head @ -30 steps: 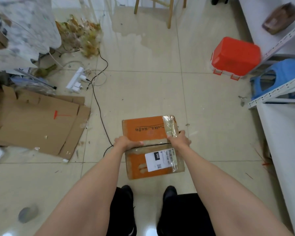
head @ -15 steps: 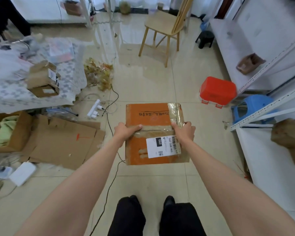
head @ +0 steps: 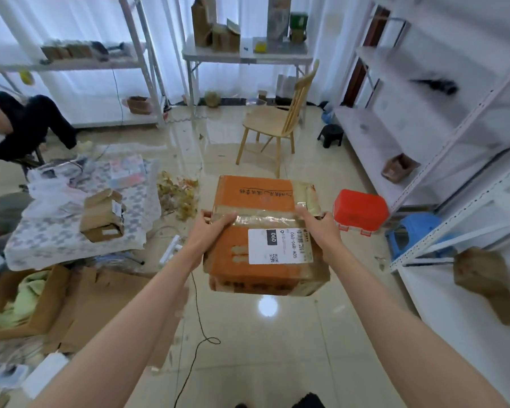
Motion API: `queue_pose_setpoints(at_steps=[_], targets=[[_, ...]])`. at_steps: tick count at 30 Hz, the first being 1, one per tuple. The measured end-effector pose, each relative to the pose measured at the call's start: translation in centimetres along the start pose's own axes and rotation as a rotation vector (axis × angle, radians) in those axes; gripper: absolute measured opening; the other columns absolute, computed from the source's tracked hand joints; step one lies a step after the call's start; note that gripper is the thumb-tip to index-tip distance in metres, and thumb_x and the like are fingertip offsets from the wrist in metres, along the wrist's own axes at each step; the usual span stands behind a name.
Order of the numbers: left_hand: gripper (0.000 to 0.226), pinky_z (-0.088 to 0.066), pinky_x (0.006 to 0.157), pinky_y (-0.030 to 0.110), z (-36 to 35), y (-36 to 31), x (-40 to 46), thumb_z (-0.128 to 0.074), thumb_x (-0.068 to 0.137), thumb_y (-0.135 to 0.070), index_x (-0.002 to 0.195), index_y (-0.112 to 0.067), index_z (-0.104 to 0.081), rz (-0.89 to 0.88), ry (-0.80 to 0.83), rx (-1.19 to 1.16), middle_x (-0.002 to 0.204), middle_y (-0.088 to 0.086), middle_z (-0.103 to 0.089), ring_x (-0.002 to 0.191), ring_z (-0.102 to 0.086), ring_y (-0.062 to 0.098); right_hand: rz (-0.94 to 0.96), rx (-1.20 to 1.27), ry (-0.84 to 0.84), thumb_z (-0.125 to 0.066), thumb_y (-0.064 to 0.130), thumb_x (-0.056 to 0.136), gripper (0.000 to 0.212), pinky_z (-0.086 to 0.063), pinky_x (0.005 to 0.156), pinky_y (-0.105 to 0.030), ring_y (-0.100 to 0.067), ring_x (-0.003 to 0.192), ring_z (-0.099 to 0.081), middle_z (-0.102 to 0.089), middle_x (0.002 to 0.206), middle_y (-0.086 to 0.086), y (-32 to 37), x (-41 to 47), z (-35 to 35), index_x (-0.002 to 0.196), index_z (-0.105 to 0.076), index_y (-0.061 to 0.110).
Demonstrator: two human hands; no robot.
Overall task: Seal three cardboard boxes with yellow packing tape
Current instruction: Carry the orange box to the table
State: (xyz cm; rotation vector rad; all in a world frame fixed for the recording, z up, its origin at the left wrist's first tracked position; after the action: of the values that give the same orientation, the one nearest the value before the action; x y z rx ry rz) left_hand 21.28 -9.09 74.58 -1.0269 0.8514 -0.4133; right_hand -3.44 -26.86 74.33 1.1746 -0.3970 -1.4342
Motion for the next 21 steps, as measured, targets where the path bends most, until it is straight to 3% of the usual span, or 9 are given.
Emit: queue_pose_setpoints(at_steps=[4, 6, 11, 14, 19, 21], targets=[[0.070, -0.054, 0.065, 0.033, 1.2, -3.5, 0.9, -0.078, 0.078, -0.057, 0.124, -0.021, -0.040, -0.033, -0.040, -0.043, 0.108, 0.005, -0.062, 0.092, -0.067, 0.021, 0.054, 0.145, 0.069, -0.067, 0.068, 0.082, 0.061, -0.050, 0.090, -0.041, -0.018, 0.098, -0.059, -0.056, 0.100, 0.007, 3.6, -0.5, 0.8, 0.114, -0.045, 0.022], [0.069, -0.052, 0.063, 0.032, 1.5, -5.2, 1.7, -0.077, 0.080, -0.056, 0.126, -0.021, -0.038, -0.043, -0.057, -0.039, 0.106, 0.003, -0.061, 0.090, -0.065, 0.019, 0.097, 0.209, 0.100, -0.070, 0.062, 0.083, 0.060, -0.053, 0.085, -0.037, -0.015, 0.097, -0.062, -0.062, 0.107, 0.004, 5.2, -0.1, 1.2, 0.120, -0.053, 0.018], [0.075, -0.060, 0.073, 0.040, 0.6, -8.9, 5.3, -0.080, 0.078, -0.055, 0.129, -0.018, -0.040, -0.003, -0.045, -0.113, 0.117, 0.010, -0.063, 0.098, -0.069, 0.025, 0.154, 0.369, 0.249, -0.067, 0.035, 0.094, 0.045, -0.055, 0.056, -0.025, -0.014, 0.079, -0.073, -0.072, 0.107, -0.005, 8.8, 2.4, 2.4, 0.133, -0.053, 0.018], [0.069, -0.057, 0.068, 0.037, -0.9, -11.3, 8.0, -0.078, 0.081, -0.053, 0.127, -0.018, -0.041, -0.018, -0.057, -0.121, 0.116, 0.010, -0.062, 0.098, -0.068, 0.025, 0.181, 0.381, 0.353, -0.064, 0.032, 0.096, 0.039, -0.058, 0.060, -0.028, -0.020, 0.084, -0.076, -0.076, 0.107, -0.009, 11.1, 5.3, 3.0, 0.133, -0.054, 0.023], [0.072, -0.059, 0.085, 0.048, -2.9, -15.0, 13.1, -0.078, 0.078, -0.060, 0.124, -0.018, -0.041, -0.012, -0.087, -0.090, 0.116, 0.010, -0.062, 0.102, -0.067, 0.029, 0.215, 0.337, 0.430, -0.064, 0.028, 0.099, 0.040, -0.061, 0.067, -0.035, -0.026, 0.091, -0.076, -0.077, 0.105, -0.010, 14.8, 11.0, 3.8, 0.135, -0.048, 0.031], [0.071, -0.060, 0.082, 0.046, -3.5, -16.8, 14.9, -0.077, 0.079, -0.059, 0.125, -0.017, -0.041, -0.015, -0.093, -0.101, 0.117, 0.011, -0.062, 0.101, -0.067, 0.028, 0.197, 0.351, 0.444, -0.065, 0.025, 0.099, 0.041, -0.060, 0.063, -0.033, -0.025, 0.087, -0.077, -0.077, 0.102, -0.012, 16.5, 13.5, 4.2, 0.135, -0.047, 0.030]])
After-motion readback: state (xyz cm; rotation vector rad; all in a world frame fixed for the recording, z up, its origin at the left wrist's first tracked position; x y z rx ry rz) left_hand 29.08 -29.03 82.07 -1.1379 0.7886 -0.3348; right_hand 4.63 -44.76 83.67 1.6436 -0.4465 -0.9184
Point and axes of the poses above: each hand's wrist, its own x-axis towards the middle knuckle, its own z-axis out of the back of the hand, y = z × x, the point moved 9 cm from there along x, towards the middle knuckle
